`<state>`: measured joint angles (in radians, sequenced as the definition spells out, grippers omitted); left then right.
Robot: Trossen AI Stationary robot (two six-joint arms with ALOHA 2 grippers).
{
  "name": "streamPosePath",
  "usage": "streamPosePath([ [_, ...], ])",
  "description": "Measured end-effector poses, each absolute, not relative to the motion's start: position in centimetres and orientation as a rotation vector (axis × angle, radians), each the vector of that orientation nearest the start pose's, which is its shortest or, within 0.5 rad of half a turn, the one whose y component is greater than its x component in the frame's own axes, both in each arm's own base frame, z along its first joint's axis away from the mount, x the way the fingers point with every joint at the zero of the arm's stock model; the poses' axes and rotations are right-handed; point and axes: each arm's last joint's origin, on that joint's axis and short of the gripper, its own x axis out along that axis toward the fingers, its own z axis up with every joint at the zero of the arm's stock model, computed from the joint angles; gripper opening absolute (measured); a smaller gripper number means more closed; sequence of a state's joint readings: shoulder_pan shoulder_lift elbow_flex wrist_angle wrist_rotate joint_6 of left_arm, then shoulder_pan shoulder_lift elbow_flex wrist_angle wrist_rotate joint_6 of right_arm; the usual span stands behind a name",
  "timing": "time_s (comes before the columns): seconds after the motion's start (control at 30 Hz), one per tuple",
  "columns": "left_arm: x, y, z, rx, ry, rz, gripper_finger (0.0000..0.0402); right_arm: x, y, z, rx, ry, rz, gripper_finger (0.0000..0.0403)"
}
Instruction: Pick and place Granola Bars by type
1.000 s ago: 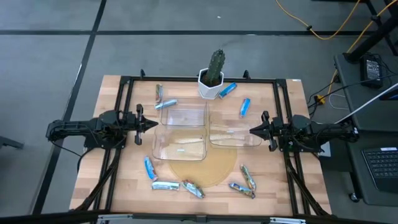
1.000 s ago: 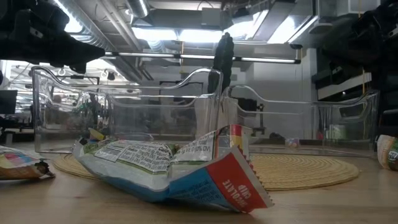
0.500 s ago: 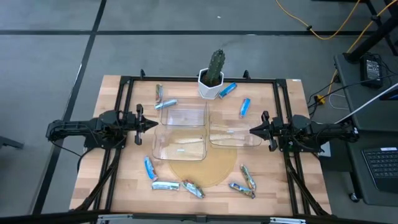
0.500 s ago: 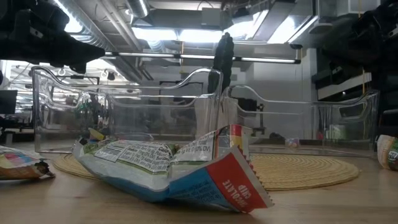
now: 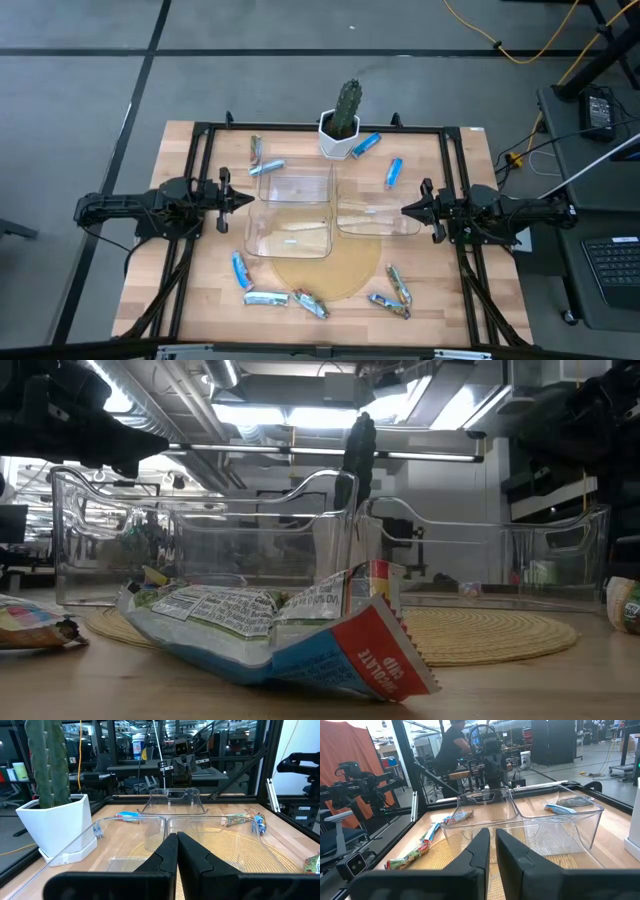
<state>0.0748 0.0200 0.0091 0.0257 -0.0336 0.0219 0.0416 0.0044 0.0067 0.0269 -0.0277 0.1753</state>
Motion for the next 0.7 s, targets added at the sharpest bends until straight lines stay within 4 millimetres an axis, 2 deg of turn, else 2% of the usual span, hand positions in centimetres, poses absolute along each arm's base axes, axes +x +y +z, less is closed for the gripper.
streamPosePath([
  [0.7,9.8,0.83,16.76,0.022,-0.014,0.108,0.0002,9.74,0.49,16.9,0.175,-0.033,0.073,0.0035],
])
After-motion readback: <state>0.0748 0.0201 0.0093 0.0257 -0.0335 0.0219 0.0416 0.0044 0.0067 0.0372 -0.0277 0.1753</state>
